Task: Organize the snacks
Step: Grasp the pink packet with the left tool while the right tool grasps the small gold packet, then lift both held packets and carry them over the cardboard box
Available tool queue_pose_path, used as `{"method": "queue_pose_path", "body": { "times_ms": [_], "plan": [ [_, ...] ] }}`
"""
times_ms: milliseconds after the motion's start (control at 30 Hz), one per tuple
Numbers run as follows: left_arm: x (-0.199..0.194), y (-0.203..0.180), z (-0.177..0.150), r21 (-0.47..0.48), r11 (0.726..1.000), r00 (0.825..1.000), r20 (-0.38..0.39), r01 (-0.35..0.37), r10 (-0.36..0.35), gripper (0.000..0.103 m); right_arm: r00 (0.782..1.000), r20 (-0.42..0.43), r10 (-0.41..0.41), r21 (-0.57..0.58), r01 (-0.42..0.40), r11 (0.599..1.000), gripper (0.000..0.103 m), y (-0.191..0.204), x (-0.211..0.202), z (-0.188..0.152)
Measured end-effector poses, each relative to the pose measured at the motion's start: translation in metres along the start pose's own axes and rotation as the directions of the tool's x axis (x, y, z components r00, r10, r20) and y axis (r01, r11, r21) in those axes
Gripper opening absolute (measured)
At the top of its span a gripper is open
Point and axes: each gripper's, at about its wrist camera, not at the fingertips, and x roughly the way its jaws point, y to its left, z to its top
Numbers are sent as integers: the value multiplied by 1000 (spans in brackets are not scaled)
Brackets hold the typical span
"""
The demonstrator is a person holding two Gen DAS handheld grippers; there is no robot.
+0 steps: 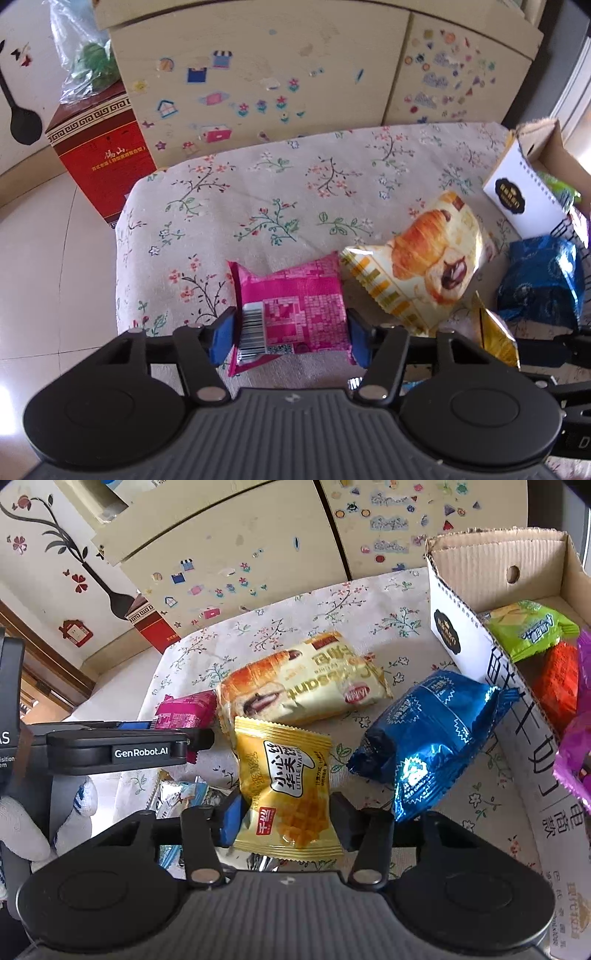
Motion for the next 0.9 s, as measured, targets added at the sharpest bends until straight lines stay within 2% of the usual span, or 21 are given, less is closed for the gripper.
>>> {"method": "queue_pose_path", "body": {
  "times_ms": [33, 333, 500, 700, 900],
  "plan": [
    [-2, 1, 0, -3, 1000, 1000, 6, -3, 3, 60, 1000, 2, 15, 0, -15, 1000, 43, 0, -2, 0],
    [-15, 2, -3, -24, 1000, 999, 35, -15, 15, 60, 999, 17, 28, 18, -28, 999, 35, -3, -9, 1],
    [-24, 0, -2, -39, 999, 999, 52, 14, -12, 60, 1000, 26, 13, 64, -15, 998, 27, -12, -16, 3],
    [-27, -6, -2, -32, 999, 998, 58, 28, -26, 60, 998, 22, -53, 86, 51, 995, 28, -26, -17, 1],
    [-27, -9, -2, -33, 999, 998, 60, 18, -16, 60, 998, 32, -44, 86, 41, 995, 25, -25, -13, 1]
  ]
}}
